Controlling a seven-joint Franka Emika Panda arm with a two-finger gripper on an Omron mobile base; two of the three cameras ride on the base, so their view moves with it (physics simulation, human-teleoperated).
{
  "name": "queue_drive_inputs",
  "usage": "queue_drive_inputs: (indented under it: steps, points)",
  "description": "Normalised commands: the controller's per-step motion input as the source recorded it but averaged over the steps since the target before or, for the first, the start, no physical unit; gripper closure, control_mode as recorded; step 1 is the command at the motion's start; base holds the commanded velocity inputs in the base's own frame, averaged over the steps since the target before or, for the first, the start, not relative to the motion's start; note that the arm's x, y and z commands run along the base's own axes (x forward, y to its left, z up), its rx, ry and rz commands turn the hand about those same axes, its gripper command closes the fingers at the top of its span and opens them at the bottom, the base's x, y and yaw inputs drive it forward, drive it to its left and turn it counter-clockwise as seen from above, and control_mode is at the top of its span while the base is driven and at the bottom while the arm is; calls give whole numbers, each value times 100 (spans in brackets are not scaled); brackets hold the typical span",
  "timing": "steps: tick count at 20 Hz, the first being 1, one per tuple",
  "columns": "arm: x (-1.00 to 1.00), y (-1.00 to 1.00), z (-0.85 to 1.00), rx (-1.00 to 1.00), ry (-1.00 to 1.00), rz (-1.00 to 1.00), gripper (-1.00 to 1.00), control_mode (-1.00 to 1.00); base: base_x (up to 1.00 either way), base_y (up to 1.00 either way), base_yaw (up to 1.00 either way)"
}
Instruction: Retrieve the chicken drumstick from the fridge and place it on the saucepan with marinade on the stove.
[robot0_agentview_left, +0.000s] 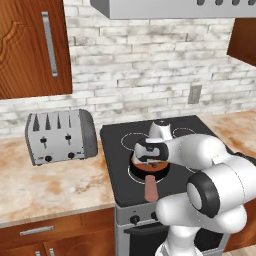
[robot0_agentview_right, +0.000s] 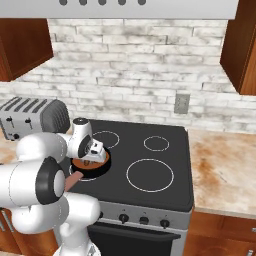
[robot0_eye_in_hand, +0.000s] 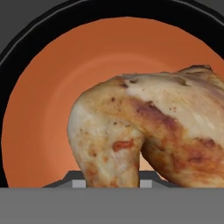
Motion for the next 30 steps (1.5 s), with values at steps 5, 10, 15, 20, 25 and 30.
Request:
queue_drive_inputs:
  steps: [5, 10, 15, 20, 25, 30]
  points:
    - [0, 0, 0, 0, 0, 0, 100, -100, 0, 0, 0]
    - [0, 0, 0, 0, 0, 0, -100, -100, 0, 0, 0]
    - [0, 0, 0, 0, 0, 0, -100, -100, 0, 0, 0]
    - [0, 0, 0, 0, 0, 0, -100, -100, 0, 0, 0]
    - [0, 0, 0, 0, 0, 0, -100, -100, 0, 0, 0]
    - [0, 0, 0, 0, 0, 0, -100, -100, 0, 0, 0]
